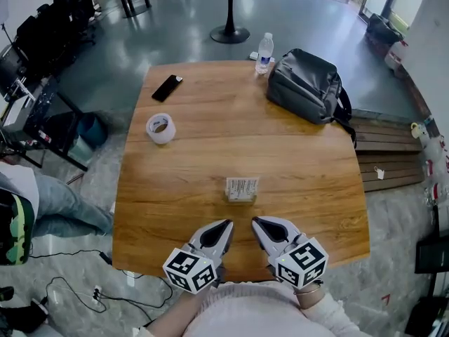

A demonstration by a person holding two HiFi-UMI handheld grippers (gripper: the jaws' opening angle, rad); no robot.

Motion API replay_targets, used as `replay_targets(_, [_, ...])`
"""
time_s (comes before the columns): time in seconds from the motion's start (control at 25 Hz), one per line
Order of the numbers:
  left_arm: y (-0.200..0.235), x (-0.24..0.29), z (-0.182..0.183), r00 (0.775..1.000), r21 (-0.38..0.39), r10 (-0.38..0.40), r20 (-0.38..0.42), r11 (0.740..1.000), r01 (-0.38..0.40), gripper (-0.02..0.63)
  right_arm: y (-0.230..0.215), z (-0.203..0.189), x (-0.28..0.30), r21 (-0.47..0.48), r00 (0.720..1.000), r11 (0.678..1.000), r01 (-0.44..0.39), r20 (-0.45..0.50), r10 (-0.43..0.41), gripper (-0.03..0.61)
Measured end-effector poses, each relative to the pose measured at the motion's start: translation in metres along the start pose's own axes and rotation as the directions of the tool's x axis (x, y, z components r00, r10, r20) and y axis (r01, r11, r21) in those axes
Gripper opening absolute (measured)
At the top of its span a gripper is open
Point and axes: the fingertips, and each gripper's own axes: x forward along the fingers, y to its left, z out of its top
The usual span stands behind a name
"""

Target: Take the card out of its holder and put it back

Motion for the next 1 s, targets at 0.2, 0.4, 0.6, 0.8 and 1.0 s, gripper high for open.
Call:
replay_targets(0.2, [0.012,0.011,-0.007,0.999,-0.026,-0.028,-0.015,0.999,0.028,0.009,-0.008,-0.007,0.012,0.006,0.999,1.000,0.010,-0.032,-0.010,-0.006])
replay_targets(0.4, [0.026,0.022,-0.010,0.998,-0.030,-0.045,-0.032,0.999,0.044,0.009,-0.016,-0.007,0.021,0.009,0.998,1.000,0.018,-0.058,-0.018,-0.005])
replay_targets(0.6, [0.041,0.032,-0.014,0.997,-0.001,-0.052,-0.056,0.999,0.052,0.009,-0.021,-0.013,0.028,0.014,0.996,1.000,0.021,-0.087,-0.020,-0.005])
replay_targets(0.8, [0.063,0.046,-0.020,0.995,0.027,-0.025,-0.093,0.999,0.027,0.040,-0.026,-0.016,0.034,0.018,0.994,1.000,0.018,-0.110,-0.016,-0.005])
replay_targets(1.0, [0.085,0.059,-0.032,0.989,0.047,-0.008,-0.145,0.999,0.015,0.099,-0.030,-0.016,0.041,0.013,0.991,1.000,0.011,-0.131,-0.009,-0.005])
